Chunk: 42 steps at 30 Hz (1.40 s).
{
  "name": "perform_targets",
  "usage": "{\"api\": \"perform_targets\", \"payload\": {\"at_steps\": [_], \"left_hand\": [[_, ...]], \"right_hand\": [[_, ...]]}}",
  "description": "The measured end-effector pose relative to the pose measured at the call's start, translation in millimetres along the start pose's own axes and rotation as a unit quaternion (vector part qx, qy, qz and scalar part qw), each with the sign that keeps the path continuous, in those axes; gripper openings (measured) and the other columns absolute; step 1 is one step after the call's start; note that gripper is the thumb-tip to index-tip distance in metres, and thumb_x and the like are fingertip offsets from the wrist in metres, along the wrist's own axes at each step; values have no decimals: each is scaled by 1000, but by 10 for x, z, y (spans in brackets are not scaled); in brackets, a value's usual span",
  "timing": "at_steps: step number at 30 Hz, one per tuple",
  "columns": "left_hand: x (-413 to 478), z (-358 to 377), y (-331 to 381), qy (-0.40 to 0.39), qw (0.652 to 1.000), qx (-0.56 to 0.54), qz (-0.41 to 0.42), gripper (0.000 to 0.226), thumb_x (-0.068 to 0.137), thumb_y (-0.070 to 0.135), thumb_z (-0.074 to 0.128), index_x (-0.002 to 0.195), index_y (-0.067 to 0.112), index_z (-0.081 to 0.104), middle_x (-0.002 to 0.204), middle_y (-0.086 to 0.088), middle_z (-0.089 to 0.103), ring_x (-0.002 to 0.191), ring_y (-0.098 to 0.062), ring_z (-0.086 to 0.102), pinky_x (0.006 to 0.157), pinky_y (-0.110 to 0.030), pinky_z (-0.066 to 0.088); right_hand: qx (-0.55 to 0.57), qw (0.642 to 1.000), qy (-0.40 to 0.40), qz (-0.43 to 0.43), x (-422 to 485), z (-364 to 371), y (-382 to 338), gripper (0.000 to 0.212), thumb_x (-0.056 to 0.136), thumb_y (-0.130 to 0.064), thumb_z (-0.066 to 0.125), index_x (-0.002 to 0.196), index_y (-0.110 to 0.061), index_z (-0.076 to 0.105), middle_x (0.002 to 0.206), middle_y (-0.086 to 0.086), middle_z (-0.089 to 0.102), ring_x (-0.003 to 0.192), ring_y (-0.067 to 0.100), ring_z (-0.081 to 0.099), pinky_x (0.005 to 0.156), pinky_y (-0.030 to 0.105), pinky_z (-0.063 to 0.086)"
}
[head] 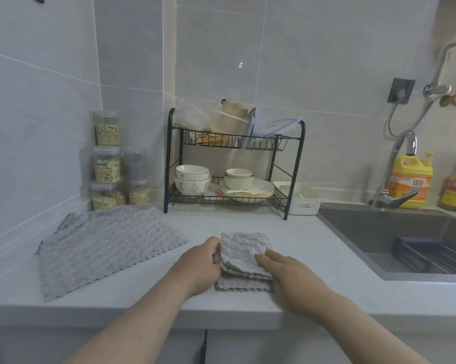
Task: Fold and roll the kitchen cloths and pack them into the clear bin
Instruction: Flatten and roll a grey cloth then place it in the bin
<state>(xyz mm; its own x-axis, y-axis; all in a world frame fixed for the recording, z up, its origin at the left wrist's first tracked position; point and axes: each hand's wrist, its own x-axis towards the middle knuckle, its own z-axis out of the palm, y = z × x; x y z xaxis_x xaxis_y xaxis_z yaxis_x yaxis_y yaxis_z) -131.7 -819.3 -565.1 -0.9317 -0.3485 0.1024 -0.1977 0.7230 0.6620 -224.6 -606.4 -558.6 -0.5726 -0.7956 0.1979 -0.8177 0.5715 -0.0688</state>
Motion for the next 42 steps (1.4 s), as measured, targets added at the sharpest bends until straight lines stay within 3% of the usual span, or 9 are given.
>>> {"api": "perform_targets", "payload": {"at_steps": [6, 11, 18, 21, 23, 26, 29, 32, 42], "left_hand": [[-13, -32, 39, -13, 997, -72, 8, 66, 87, 7, 43, 141, 43, 33, 142, 11, 49, 132, -9, 43, 94, -20, 32], [41, 6, -58, -9, 999, -46, 7, 65, 90, 18, 48, 141, 53, 26, 145, 15, 45, 133, -9, 42, 108, -27, 35], [2, -16, 6, 10, 999, -35, 19, 41, 98, 23, 34, 131, 34, 55, 148, 8, 42, 133, -10, 38, 109, -28, 29], [-20, -2, 26, 0, 999, 30, 39, 50, 93, 52, 41, 140, 36, 40, 153, 12, 27, 129, -7, 39, 108, -34, 33], [-4, 8, 24, -11, 997, 58, 54, 57, 92, 53, 46, 145, 46, 26, 158, 21, 2, 141, -13, 30, 115, -39, 26], [-4, 1, 48, -27, 994, 62, 83, 45, 100, 47, 31, 145, 45, 29, 157, 23, 0, 146, -7, 11, 120, -38, 13], [-26, 3, 58, -51, 989, 111, 89, 51, 98, 55, 24, 148, 43, 21, 159, 17, 0, 146, -4, -3, 120, -39, 2], [-12, 12, 70, -80, 973, 204, 78, 66, 94, 56, 32, 152, 37, 7, 159, 12, -10, 146, -7, -11, 120, -39, -1], [-8, 46, 100, -88, 961, 259, 46, 71, 95, 53, 22, 153, 21, -2, 160, 7, -13, 146, -7, -12, 121, -37, -2]], "right_hand": [[-5, 999, -39, 11, -23, -22, 2, 65, 92, -18, 38, 149, -43, 18, 160, -2, 13, 139, 25, 26, 114, 30, 20], [-34, 998, -50, -10, -28, -28, -3, 65, 94, -22, 36, 147, -50, 12, 161, 1, 9, 138, 27, 27, 112, 36, 25], [-21, 998, -48, -28, -18, -26, 20, 62, 94, -24, 33, 147, -50, 15, 162, -3, 3, 145, 22, 12, 117, 35, 16], [50, 996, -47, -55, -62, -35, 41, 58, 96, -33, 37, 147, -50, 17, 159, -13, -6, 148, 12, -9, 118, 29, 2], [177, 984, 15, -26, -32, -89, 45, 49, 99, -37, 38, 146, -44, 25, 155, -21, 4, 147, 5, -2, 112, 17, 1], [277, 956, 76, 55, 160, -184, 78, 42, 103, -33, 33, 145, -33, 36, 154, -17, 21, 145, 3, 11, 109, 15, 5], [167, 984, -27, 50, 302, -107, 24, 48, 104, -36, 28, 151, -27, 23, 161, -4, 10, 148, 11, 3, 112, 19, 1], [59, 992, -91, 61, 320, 54, 1, 54, 101, -47, 24, 152, -35, 11, 162, -2, -2, 149, 20, 1, 119, 38, 3], [19, 990, -106, 94, 343, 77, -49, 61, 99, -50, 22, 154, -27, 5, 162, 6, -3, 148, 29, -2, 120, 41, 4]]}}
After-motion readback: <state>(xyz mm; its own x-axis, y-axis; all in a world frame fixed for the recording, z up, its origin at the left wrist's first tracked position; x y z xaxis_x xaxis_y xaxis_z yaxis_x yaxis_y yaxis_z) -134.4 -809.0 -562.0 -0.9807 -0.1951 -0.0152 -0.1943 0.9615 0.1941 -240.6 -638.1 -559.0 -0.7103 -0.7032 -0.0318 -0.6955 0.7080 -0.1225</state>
